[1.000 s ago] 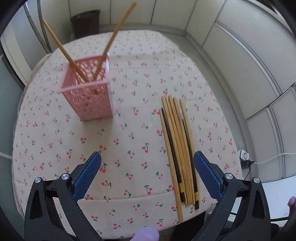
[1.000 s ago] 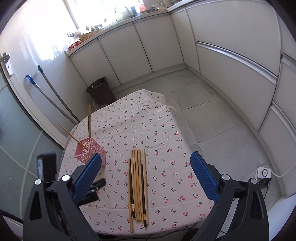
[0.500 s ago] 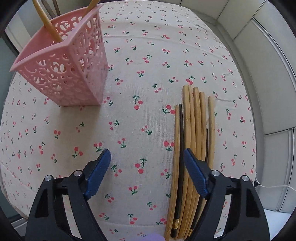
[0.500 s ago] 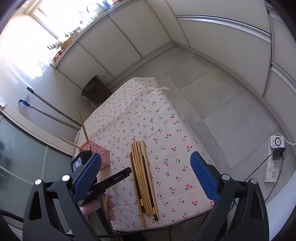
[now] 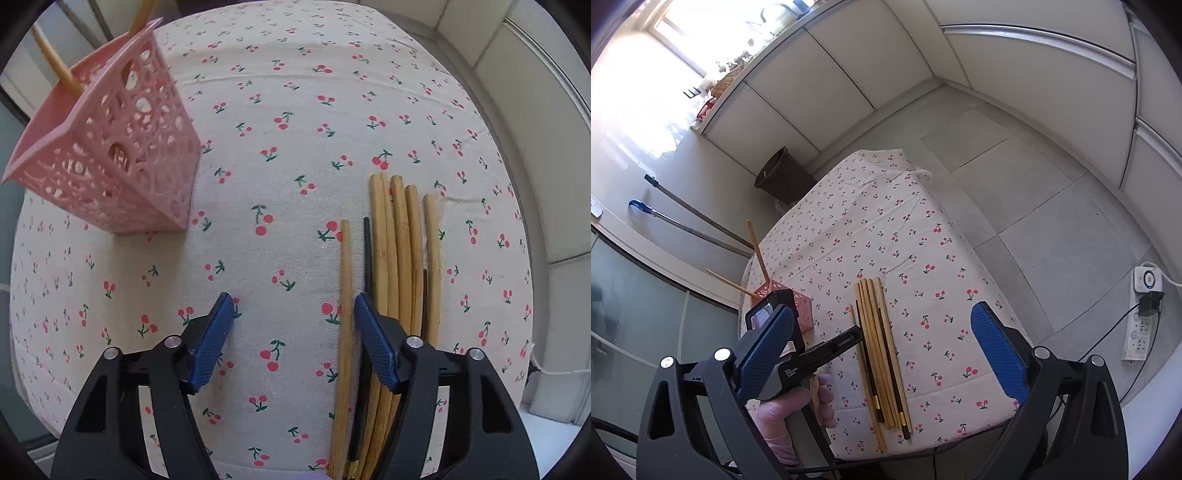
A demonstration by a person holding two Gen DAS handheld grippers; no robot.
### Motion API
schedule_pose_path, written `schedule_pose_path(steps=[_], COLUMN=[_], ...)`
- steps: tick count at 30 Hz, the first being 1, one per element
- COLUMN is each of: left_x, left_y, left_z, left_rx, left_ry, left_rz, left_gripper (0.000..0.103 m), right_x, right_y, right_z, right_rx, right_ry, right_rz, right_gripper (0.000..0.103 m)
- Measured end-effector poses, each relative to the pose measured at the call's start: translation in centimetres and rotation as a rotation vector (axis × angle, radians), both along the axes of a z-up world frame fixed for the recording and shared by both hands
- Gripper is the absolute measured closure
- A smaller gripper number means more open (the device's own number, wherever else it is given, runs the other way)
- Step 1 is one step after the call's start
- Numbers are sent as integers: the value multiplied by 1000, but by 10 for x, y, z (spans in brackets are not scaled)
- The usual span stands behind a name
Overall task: Organize utensils
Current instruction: 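Grasp a wooden chopstick from the pile with the left gripper while the right gripper returns, then grasp a wooden chopstick with the right gripper while the left gripper holds its chopstick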
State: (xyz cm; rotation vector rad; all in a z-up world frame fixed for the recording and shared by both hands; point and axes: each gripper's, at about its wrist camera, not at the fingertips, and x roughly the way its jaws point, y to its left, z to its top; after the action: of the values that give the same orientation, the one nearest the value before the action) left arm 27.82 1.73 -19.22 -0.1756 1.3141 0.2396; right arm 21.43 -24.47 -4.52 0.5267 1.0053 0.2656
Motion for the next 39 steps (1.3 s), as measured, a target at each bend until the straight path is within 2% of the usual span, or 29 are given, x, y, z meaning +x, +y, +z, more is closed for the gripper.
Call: schedule_pose_path(steps=[3, 8, 13, 17, 18, 19, 20, 21, 22, 26, 29, 35, 39], left_x=[5, 5, -27, -57, -64, -63, -70, -76, -80, -94, -94, -105, -105], left_y=[-17, -19, 6, 21, 23, 26, 27, 27, 27, 36, 39, 44, 49], left_z=[4, 8, 15, 43, 55, 63, 75, 85, 92, 111, 114, 122, 120], left_rx=[2, -14, -65, -90, -96, -100, -104, -107, -112, -128, -123, -123, -128], left_ry=[-24, -79, -142, -207, -231, -250, -277, -303, -326, -370, -379, -389, -382], left_rz=[-55, -95, -116, -135, -145, -154, -163, -169, -171, -177, -180, -185, -170], left_gripper=[72, 95, 98, 98, 98, 98, 98, 98, 98, 98, 98, 98, 98], right_x=[5, 34, 66, 87, 92, 97, 103, 107, 110, 116, 120, 125, 125], right_y=[0, 14, 42, 70, 75, 81, 88, 94, 101, 118, 123, 129, 143], right_z=[-5, -31, -78, -112, -118, -124, -130, -134, -137, -141, -142, -147, -148], right_rx=[-32, -122, -148, -191, -186, -178, -185, -196, -206, -219, -247, -237, -316], right_ry=[20, 83, 191, 246, 253, 264, 283, 294, 292, 278, 267, 277, 257], right_rz=[-11, -9, 17, 39, 41, 46, 57, 67, 76, 87, 82, 87, 110], right_gripper=[9, 9, 9, 10, 14, 27, 35, 51, 59, 60, 60, 60, 61])
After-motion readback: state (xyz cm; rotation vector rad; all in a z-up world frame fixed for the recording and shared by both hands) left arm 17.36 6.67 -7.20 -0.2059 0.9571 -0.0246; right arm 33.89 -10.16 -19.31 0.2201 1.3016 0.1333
